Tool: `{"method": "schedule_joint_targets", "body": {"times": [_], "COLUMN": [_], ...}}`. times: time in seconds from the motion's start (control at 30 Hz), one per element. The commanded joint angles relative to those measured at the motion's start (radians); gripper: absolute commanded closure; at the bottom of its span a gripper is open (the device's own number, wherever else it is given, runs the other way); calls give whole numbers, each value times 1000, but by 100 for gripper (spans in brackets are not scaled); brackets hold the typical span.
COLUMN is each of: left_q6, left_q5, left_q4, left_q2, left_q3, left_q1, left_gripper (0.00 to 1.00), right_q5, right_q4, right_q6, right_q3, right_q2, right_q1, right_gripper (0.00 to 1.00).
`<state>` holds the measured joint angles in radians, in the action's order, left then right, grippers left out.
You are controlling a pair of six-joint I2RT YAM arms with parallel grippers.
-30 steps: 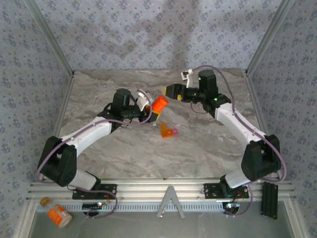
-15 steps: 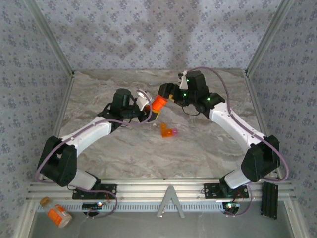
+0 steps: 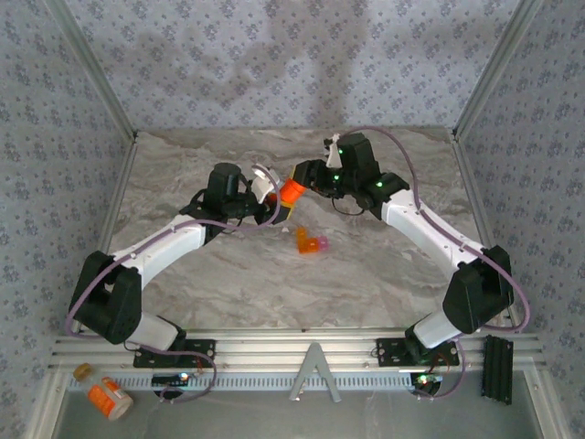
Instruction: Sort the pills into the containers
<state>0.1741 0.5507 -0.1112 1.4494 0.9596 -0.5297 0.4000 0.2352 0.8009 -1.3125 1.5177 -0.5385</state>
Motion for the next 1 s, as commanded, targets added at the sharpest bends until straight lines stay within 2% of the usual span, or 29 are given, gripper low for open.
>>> {"method": "schedule_joint_targets", "body": {"times": [0.0,0.1,0.23,0.33,0.43,0.5,0.57,0.73,0.83,0.97], "left_q6": [4,-1,-13,-25,-31,-29,-24,1,10,22], "left_q5": [29,48,96,125,125,110,84,37,30,21], "left_q4": [-39,-31,-10,-5,-2,-3,-11,-13,-7,1], "left_q2": [-5,-17,-39,-54,-58,-56,-57,-50,-47,-45], "left_q3": [41,44,44,38,33,27,18,13,20,23], "left_q1": [-4,-2,2,2,3,3,3,3,2,1], "left_gripper": [100,100,100,100,100,100,100,100,100,100], "right_q5": [93,195,438,558,573,535,459,173,14,-119], "right_q4": [-72,-221,-383,-458,-494,-496,-466,-332,-209,-115], "right_q6": [-31,-135,-393,-364,-307,-257,-198,-30,-7,43], "right_q3": [29,76,128,142,137,140,148,205,207,185], "right_q2": [29,46,75,122,141,120,77,-60,-119,-141], "right_q1": [5,40,105,151,149,142,145,127,80,32], "right_gripper": [62,64,59,57,47,31,24,19,18,17]}}
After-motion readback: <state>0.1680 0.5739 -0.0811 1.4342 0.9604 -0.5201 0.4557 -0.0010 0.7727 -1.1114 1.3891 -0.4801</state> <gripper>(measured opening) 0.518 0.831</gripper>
